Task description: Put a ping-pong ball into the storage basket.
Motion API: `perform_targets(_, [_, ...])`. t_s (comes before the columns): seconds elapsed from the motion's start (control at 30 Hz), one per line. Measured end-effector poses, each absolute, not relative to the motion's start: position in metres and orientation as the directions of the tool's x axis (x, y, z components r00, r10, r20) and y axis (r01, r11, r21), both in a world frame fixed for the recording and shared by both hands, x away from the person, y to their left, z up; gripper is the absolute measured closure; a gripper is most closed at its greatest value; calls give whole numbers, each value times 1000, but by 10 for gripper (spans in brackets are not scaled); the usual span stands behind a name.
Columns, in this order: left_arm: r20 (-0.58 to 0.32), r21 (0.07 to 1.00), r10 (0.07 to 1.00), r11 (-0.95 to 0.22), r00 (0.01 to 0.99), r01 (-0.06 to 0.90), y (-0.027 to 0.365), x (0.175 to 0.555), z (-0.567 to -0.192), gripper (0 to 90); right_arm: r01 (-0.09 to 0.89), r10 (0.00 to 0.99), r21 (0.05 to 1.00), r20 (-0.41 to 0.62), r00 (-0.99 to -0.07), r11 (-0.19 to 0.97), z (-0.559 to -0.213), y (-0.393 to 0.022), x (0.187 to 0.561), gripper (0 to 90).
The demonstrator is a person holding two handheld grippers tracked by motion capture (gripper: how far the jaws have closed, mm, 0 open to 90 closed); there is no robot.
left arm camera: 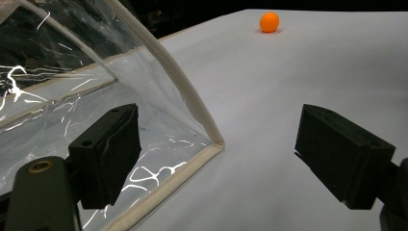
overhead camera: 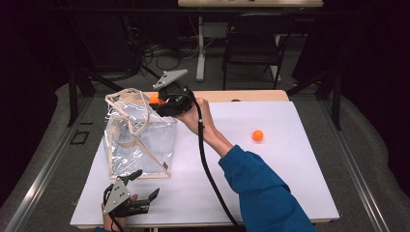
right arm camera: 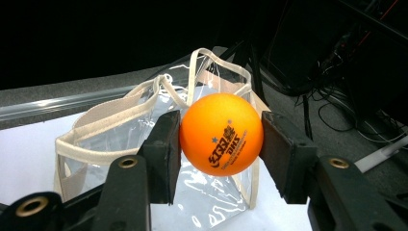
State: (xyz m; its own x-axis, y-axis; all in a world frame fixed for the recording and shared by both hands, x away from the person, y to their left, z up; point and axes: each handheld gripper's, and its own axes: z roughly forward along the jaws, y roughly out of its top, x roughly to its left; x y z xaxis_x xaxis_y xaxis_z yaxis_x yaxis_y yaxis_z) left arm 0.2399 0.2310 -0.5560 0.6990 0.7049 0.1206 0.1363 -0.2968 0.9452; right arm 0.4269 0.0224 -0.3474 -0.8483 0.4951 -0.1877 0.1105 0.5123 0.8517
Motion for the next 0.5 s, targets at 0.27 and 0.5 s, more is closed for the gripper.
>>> perform_targets(0.27, [122,945,705,-298,698,135,231,239,-556,158,108,495,862,-178,-850,496,-348,28,426,506])
perform_targets(0.5, [121,946,705,-296,698,135,231,239,-556,158,100,492,862,-185,-851,497,-349,34,425,506])
